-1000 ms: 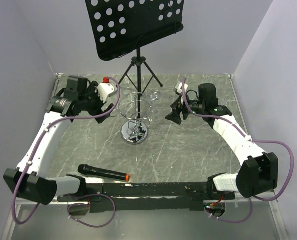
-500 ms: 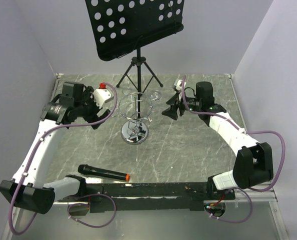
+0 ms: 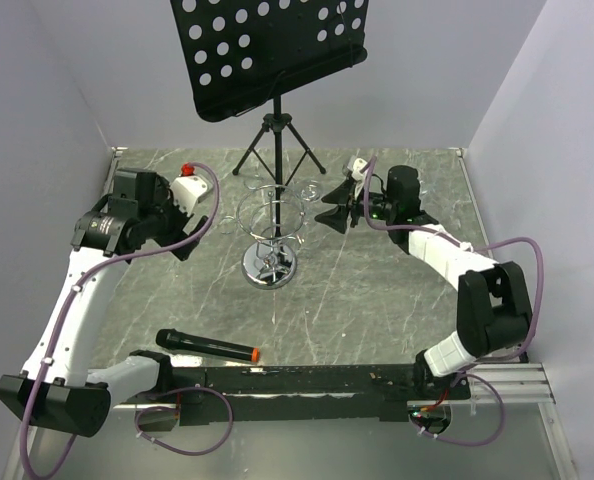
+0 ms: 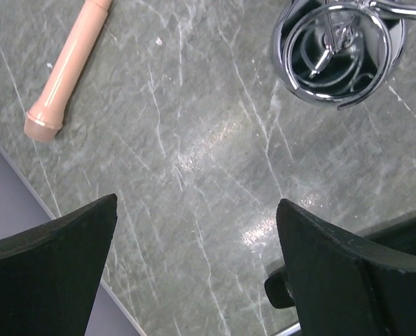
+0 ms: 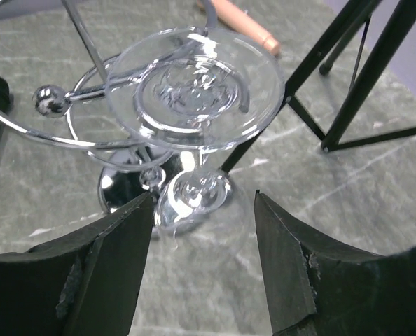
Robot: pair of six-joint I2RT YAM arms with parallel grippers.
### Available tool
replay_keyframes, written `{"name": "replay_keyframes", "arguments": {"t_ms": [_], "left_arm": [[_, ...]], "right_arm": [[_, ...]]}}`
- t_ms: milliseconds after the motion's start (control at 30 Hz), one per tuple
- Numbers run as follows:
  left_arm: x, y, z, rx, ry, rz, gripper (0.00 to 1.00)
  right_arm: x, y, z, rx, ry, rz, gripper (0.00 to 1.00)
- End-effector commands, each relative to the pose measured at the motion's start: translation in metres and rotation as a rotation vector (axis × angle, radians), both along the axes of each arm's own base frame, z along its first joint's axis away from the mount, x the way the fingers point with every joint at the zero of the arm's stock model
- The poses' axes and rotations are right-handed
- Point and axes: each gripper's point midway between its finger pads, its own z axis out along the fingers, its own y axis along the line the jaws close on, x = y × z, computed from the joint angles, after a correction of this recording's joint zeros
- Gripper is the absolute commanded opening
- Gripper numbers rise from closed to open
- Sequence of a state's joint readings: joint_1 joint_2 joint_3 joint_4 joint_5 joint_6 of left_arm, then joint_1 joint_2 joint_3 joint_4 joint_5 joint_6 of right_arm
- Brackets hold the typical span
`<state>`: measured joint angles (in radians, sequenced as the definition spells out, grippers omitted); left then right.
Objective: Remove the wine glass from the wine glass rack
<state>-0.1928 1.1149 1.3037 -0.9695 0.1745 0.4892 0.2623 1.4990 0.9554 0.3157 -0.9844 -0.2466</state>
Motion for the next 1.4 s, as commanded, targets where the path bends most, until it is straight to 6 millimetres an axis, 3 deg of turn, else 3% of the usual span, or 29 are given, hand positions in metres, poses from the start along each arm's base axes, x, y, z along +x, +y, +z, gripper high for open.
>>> {"name": "replay_keyframes", "arguments": {"t_ms": [0,267,533,1367], "left_arm": [[-0.001,0.007,0.012,0.001,0.001,0.054,1.00],[0.009,0.009,0.013,0.000,0.001,0.079,1.00],[0.010,0.014,0.009,0.010,0.003,0.095,1.00],[0.001,0.014,-0.004,0.007,0.013,0.084,1.00]], "right_arm": [[0.003,0.012,0.022,0.079,-0.132,0.072,0.65],[0.004,0.017,0.006,0.083,-0.102,0.110,0.58],[0.010,0.024,0.003,0.089,-0.091,0.130,0.54],[0.009,0.044,0.009,0.125,-0.043,0.153,0.42]]}}
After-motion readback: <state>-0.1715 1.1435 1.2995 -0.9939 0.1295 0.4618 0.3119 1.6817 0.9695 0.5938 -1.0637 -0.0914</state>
